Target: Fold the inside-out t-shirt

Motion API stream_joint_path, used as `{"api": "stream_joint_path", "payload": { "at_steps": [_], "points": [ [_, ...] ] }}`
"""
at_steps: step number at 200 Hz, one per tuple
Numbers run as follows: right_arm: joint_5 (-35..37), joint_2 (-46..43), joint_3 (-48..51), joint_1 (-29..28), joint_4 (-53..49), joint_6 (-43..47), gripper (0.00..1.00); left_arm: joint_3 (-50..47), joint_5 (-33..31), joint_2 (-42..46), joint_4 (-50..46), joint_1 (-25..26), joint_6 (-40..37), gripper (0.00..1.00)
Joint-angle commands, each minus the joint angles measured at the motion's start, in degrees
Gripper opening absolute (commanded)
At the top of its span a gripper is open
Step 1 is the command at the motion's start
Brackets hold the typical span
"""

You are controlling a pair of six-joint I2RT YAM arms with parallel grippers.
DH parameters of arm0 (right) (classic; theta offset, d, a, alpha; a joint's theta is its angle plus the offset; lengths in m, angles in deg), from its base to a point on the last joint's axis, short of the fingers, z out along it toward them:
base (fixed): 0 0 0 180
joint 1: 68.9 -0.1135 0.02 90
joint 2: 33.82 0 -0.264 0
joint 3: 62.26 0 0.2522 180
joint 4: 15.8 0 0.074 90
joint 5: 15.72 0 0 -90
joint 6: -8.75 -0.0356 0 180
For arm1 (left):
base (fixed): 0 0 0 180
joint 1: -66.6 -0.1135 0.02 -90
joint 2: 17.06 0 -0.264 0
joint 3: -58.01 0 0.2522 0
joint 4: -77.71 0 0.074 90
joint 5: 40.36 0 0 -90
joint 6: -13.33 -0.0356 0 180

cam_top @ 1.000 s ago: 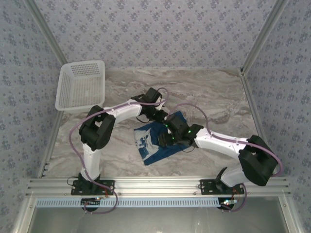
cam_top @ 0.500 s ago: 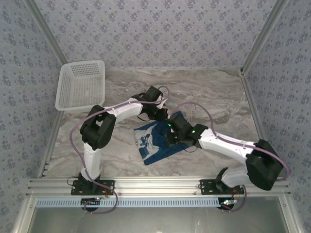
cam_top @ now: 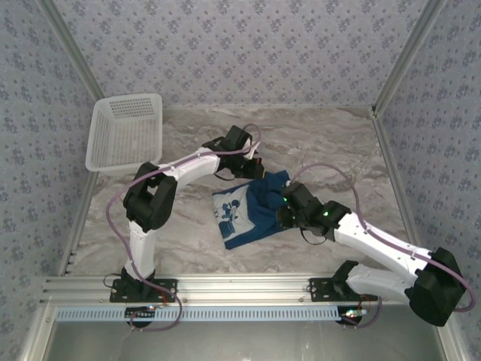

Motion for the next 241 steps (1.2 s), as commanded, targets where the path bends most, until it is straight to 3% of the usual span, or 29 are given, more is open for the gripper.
{"api": "stream_joint_path", "payload": {
  "at_steps": [1,36,78,121,156,204,241],
  "points": [
    [3.1,-0.4,1.7,0.8,-6.6,-4.4,0.24,2.7,2.0,-1.0,3.1,-0.6,2.7,0.04],
    [3.8,-2.1,0.5,6.5,-10.2,-3.6,0.36,4.3,1.9,-2.8,2.6,-0.9,3.2,0.30],
    [-14.0,-0.7,3.0,16.5,5.7,-2.3,0.45,3.2,1.1,-1.0,2.9,-1.7,2.8,0.49],
    [-17.8,8.1,2.8,18.9,10.8,-4.4,0.47,1.5,0.6,0.6,3.0,-2.0,3.1,0.51],
    [-24.5,8.1,6.9,20.7,20.7,-7.0,0.49,0.8,0.6,1.1,2.9,-1.9,3.1,0.51],
    [-22.0,0.5,9.0,20.6,20.3,-5.2,0.50,0.6,0.5,1.5,2.7,-2.0,2.8,0.51],
    [-22.6,4.5,7.8,20.4,23.6,-4.9,0.53,0.1,0.6,1.8,2.4,-1.9,2.5,0.51]
  ]
}}
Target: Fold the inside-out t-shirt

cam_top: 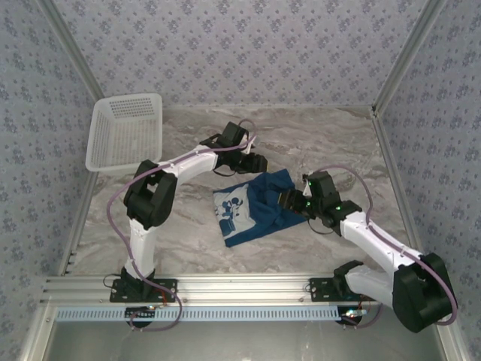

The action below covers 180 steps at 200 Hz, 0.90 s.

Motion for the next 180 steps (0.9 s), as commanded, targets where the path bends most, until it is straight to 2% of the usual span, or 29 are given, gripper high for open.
{"api": "stream_joint_path", "payload": {
  "at_steps": [1,30,39,47,56,65,108,147,157,180],
  "points": [
    [-1.1,3.3,-0.5,-0.2,2.8,0.3,0.53,-0.9,0.2,3.0,-0.2,-0.1,-0.7,0.51],
    [-0.8,9.7,-4.3,-0.3,3.3,3.0,0.52,-1.6,-0.1,3.4,-0.3,-0.1,-0.9,0.51],
    [-0.8,11.0,-5.5,-0.4,1.4,4.1,0.47,-1.9,-0.1,3.6,-0.3,-0.1,-1.0,0.51],
    [-0.3,11.0,-6.2,-0.3,-0.3,4.6,0.36,-2.2,-0.2,3.8,-0.4,-0.1,-1.1,0.51],
    [1.2,9.8,-6.3,0.0,-2.3,5.0,0.25,-2.5,-0.4,4.2,-0.5,-0.1,-1.2,0.51],
    [2.7,7.8,-5.7,0.2,-4.1,5.0,0.19,-2.7,-0.7,4.7,-0.7,-0.1,-1.4,0.51],
    [9.7,-3.2,0.5,1.5,-13.8,2.9,0.10,-3.8,-1.8,6.1,-1.1,-0.1,-2.3,0.51],
    [13.9,-10.2,9.8,3.1,-13.7,-6.1,0.14,-5.9,-3.7,8.2,-2.1,-0.2,-3.4,0.51],
    [13.8,-10.6,11.0,4.0,-13.6,-6.6,0.19,-6.9,-4.2,9.2,-2.2,-0.2,-3.5,0.51],
    [15.0,-10.6,8.5,5.3,-16.5,-3.3,0.37,-9.8,-5.3,12.4,-2.1,-0.2,-3.7,0.51]
  ]
}}
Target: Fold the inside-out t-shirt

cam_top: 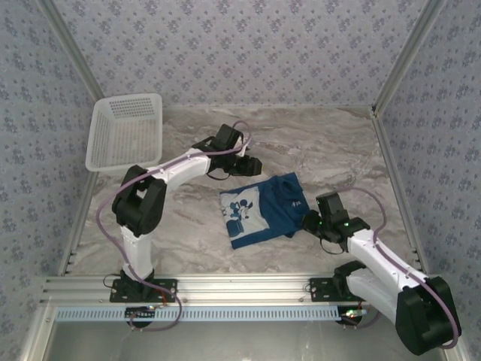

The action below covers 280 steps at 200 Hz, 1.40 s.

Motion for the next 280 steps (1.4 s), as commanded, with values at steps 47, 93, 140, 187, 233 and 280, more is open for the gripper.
{"api": "stream_joint_path", "payload": {
  "at_steps": [47,93,140,187,233,280],
  "points": [
    [1.9,-0.6,-9.3,0.3,0.4,10.5,0.51,-14.1,-0.9,13.8,2.8,0.1,1.3,0.52],
    [-0.8,15.5,-16.7,-2.9,3.1,13.0,0.56,-22.6,-1.8,18.5,5.0,1.0,2.7,0.57],
    [4.1,16.3,-16.7,-2.9,-5.5,13.2,0.20,-23.5,-1.5,18.0,4.9,3.5,2.8,0.57],
    [5.2,7.4,-9.3,-0.2,-8.5,9.5,0.02,-26.4,-2.2,15.6,4.9,6.1,2.8,0.57],
    [3.9,3.9,-8.4,0.5,-6.6,9.5,0.11,-27.7,-3.1,12.8,6.1,6.3,3.0,0.57],
    [2.8,0.2,-12.5,-3.4,-3.4,14.5,0.42,-27.2,-3.4,12.1,6.3,6.7,3.1,0.57]
  ]
}}
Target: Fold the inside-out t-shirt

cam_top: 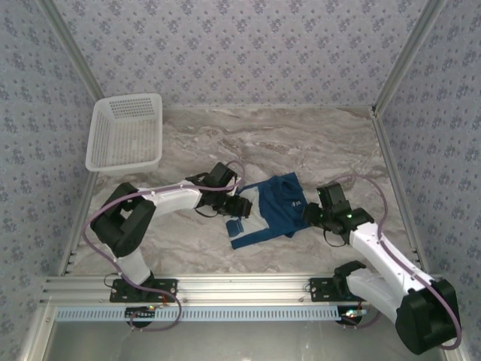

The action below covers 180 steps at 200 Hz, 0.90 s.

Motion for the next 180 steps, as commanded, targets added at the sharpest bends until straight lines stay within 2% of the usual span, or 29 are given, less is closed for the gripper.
{"api": "stream_joint_path", "payload": {
  "at_steps": [1,22,36,47,65,83,98,133,180],
  "points": [
    [-0.6,0.5,-3.3,-2.3,2.5,2.7,0.42,0.2,-0.6,-0.4,0.7,0.6,0.4,0.57],
    [-1.4,5.8,-5.5,-4.6,4.2,4.5,0.50,0.2,-0.7,-0.4,0.5,0.6,0.3,0.57],
    [-0.8,10.0,-7.4,-6.0,4.0,5.3,0.50,0.2,-0.9,-0.4,0.4,0.6,0.2,0.57],
    [-0.3,12.7,-8.3,-6.4,3.2,5.4,0.46,0.3,-1.0,-0.4,0.4,0.5,0.1,0.57],
    [-0.3,15.1,-8.9,-6.4,1.0,5.6,0.31,0.3,-1.0,-0.4,0.3,0.6,0.1,0.57],
    [-0.1,14.5,-8.7,-6.5,-1.6,5.5,0.14,0.1,-1.4,-0.5,-0.1,0.5,0.0,0.57],
    [1.8,12.5,-8.3,-6.0,-4.3,4.5,0.06,0.0,-2.3,-1.0,-1.2,0.5,-0.2,0.57],
    [3.0,9.2,-5.2,-1.2,-8.9,0.5,0.00,0.1,-3.5,-2.4,-4.6,0.5,-0.7,0.57],
    [4.2,6.3,-2.7,1.7,-10.6,-2.5,0.01,-1.5,-3.2,-2.8,-5.9,0.6,-1.3,0.56]
  ]
}}
